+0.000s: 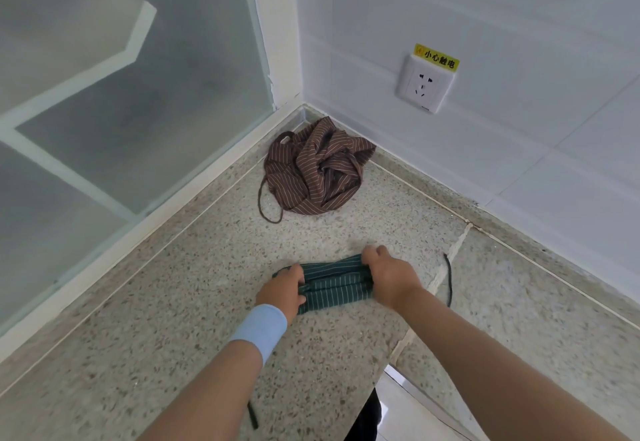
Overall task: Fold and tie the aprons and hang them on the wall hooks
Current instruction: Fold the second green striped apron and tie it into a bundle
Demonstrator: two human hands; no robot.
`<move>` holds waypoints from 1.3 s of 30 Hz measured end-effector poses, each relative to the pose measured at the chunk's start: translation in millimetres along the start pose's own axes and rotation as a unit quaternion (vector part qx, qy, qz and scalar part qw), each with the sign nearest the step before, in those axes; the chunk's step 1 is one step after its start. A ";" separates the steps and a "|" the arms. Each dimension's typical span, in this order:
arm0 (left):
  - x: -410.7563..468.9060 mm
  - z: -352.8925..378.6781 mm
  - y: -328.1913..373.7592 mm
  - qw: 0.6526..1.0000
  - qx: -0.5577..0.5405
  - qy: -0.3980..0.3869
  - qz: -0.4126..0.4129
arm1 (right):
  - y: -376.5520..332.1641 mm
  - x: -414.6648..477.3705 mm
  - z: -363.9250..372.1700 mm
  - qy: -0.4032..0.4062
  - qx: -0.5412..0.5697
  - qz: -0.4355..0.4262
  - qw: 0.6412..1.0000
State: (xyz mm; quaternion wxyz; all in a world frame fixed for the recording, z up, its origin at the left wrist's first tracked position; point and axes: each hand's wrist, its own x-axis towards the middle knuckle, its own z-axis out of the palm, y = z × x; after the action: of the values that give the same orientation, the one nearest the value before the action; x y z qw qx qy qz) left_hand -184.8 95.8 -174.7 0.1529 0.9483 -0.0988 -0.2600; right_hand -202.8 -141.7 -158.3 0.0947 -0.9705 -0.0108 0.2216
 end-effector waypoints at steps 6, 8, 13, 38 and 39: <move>-2.5 32.1 16.6 0.944 0.225 0.145 0.194 | -1.9 -2.1 16.9 0.048 -0.227 -0.182 0.956; -4.5 40.8 12.5 0.941 0.234 0.140 0.198 | 1.0 -5.2 21.6 0.033 -0.208 -0.176 0.962; -13.6 42.2 5.2 0.955 0.187 0.129 0.190 | 9.0 -6.9 24.3 0.033 -0.148 -0.160 0.975; 2.6 20.9 25.1 0.982 0.082 0.135 0.104 | 11.8 -27.8 36.1 0.185 -0.121 -0.283 0.933; 4.0 21.7 23.6 0.984 0.070 0.130 0.100 | 10.0 -31.3 42.6 0.186 -0.133 -0.289 0.930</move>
State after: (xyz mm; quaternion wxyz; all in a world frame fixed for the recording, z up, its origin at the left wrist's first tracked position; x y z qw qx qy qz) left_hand -195.3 67.6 -186.2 0.1229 0.9676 -0.1907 -0.1108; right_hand -249.7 -145.8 -184.5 0.0254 -0.9528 -0.3025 -0.0030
